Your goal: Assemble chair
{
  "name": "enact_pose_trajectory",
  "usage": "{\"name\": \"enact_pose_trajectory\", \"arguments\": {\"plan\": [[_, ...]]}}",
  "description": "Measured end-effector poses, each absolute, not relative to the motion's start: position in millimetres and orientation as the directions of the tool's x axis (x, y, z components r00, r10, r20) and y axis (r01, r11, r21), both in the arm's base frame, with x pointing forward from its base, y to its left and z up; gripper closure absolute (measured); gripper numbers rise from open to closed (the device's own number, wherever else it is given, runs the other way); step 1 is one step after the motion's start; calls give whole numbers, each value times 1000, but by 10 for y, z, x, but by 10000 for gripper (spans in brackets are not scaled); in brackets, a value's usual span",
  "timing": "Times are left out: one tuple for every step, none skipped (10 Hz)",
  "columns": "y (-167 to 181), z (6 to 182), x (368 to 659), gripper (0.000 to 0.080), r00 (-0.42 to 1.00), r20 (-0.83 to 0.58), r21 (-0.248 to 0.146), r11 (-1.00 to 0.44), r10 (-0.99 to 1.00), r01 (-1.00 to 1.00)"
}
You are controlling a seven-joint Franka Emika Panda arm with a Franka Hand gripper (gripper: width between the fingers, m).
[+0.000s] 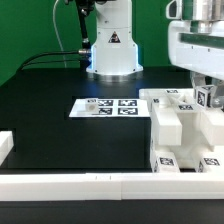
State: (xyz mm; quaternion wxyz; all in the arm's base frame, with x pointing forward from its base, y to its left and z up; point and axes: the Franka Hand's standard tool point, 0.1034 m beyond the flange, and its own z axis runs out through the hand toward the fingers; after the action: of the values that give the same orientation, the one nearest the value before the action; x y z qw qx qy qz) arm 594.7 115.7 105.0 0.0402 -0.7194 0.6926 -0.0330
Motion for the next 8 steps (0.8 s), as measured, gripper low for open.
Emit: {"name": "enact_pose_trajectory", "arguments": {"plan": [[1153, 1053, 5939, 537, 16, -9, -101, -15, -1000, -995], [1154, 1052, 5937, 535, -39, -18, -100, 40, -999, -994], [1153, 1051, 5934, 535, -110, -28, -96, 112, -994, -989], [1152, 1050, 5935, 535, -178, -38, -95, 181, -983, -979], [1144, 1051, 5931, 535, -269, -59, -93, 273, -961, -957], [1138, 1052, 5932, 535, -331, -67, -89, 336, -941, -938], [1137, 1051, 5931, 535, -331, -67, -88, 336, -941, -938], [1137, 1052, 5931, 535, -325, -66, -89, 330, -943, -940]]}}
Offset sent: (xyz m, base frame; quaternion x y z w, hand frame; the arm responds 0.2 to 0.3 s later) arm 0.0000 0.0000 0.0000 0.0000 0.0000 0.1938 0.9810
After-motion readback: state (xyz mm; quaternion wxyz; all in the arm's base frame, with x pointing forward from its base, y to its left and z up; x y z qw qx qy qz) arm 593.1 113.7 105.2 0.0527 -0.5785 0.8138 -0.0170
